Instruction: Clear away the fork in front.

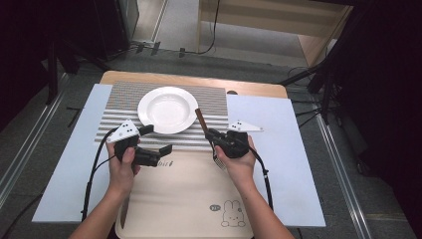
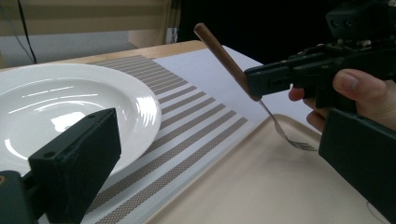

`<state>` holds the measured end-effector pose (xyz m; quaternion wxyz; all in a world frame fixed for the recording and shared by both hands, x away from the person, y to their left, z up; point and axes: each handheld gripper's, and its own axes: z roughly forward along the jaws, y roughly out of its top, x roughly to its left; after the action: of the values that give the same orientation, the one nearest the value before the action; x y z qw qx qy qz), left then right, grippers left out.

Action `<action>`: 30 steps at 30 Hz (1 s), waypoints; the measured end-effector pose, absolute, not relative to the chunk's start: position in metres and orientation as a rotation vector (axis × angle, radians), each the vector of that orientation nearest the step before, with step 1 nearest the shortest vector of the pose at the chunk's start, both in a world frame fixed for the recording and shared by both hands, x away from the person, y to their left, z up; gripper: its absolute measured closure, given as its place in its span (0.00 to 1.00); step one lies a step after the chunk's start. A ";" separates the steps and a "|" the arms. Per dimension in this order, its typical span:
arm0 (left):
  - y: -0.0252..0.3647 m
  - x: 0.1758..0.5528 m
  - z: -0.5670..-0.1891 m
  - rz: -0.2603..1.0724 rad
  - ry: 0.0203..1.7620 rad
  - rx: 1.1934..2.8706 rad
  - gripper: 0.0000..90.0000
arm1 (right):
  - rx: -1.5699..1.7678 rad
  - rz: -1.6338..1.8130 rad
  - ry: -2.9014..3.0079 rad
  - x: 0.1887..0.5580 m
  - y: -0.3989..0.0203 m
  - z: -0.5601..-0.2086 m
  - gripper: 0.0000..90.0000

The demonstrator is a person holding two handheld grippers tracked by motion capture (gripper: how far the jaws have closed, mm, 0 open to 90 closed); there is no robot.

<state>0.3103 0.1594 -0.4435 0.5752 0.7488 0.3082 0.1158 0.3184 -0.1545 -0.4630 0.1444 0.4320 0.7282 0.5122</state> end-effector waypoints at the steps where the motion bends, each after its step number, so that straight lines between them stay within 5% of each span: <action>1: 0.156 0.311 -0.443 0.253 0.720 1.754 0.00 | 1.235 1.479 2.103 0.315 -0.153 -0.463 0.85; 12: 0.142 0.317 -0.440 0.147 0.739 1.719 0.00 | 1.190 1.518 2.110 0.299 -0.148 -0.464 0.85; 30: 0.109 0.320 -0.439 0.038 0.848 1.687 0.31 | 1.127 1.575 2.114 0.277 -0.140 -0.463 0.85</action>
<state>0.3205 0.1088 -0.4394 0.5863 0.7236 0.3638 0.0161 0.2769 -0.1396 -0.4628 0.1369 0.3894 0.7305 0.5440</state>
